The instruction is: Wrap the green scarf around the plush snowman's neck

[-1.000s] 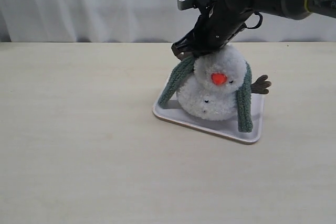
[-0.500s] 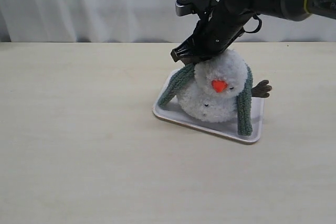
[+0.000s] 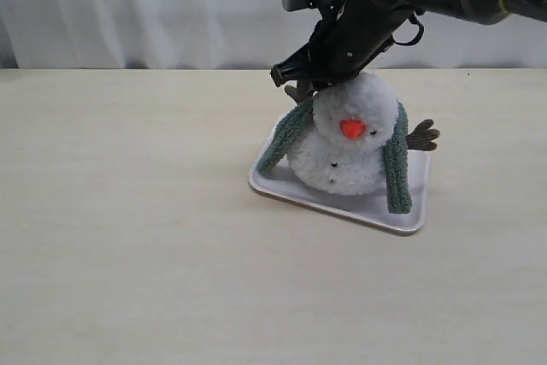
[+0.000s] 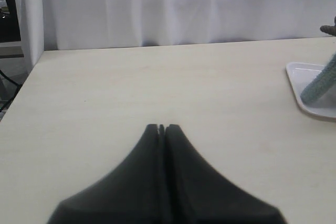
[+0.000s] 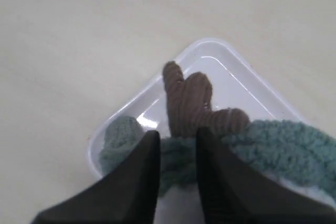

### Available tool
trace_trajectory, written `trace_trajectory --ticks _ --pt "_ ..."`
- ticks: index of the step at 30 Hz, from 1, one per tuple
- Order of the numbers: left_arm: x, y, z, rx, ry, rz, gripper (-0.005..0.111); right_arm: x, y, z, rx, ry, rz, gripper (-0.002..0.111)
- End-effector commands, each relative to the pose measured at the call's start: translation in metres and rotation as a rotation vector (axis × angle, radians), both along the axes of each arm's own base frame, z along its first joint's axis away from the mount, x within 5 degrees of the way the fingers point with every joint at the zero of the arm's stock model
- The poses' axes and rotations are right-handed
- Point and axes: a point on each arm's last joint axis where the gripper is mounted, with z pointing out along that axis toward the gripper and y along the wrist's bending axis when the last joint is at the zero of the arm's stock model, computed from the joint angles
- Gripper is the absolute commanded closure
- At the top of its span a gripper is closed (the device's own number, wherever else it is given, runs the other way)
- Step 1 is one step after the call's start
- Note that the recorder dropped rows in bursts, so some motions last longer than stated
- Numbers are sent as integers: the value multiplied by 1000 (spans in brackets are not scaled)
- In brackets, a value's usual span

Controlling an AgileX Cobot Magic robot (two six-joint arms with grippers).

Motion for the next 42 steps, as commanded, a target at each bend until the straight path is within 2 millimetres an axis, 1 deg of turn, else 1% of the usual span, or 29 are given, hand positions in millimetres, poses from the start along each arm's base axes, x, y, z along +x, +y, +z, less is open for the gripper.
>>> trace_trajectory --ticks 1,2,5,8,11,13,17,19,21,23,26,29,33,35,42 --pt "0 0 0 0 -7 2 107 -15 4 37 98 -2 47 64" --pt "0 0 0 0 -7 2 107 -19 4 42 113 13 49 62" --pt "0 0 0 0 -7 2 107 -34 1 54 110 85 71 62" --pt "0 0 0 0 -7 2 107 -47 -3 56 89 154 82 62" --pt "0 0 0 0 -7 2 107 -60 -10 59 69 160 67 62" --pt "0 0 0 0 -7 2 107 -70 -20 58 33 148 28 62" --pt "0 0 0 0 -7 2 107 -95 -47 57 -61 65 -106 62" --pt "0 0 0 0 -7 2 107 -108 -58 48 -82 25 -152 62" --pt "0 0 0 0 -7 2 107 -119 -63 35 -68 2 -172 62" --pt "0 0 0 0 -7 2 107 -127 -65 14 -45 -11 -183 62" --pt "0 0 0 0 -7 2 107 -130 -66 -17 -17 -24 -193 62" --pt "0 0 0 0 -7 2 107 -123 -71 -44 4 -26 -231 62" --pt "0 0 0 0 -7 2 107 -110 -90 -64 1 20 -324 62" --pt "0 0 0 0 -7 2 107 -106 -95 -73 -7 38 -342 62" --pt "0 0 0 0 -7 2 107 -99 -92 -98 -43 57 -289 62"
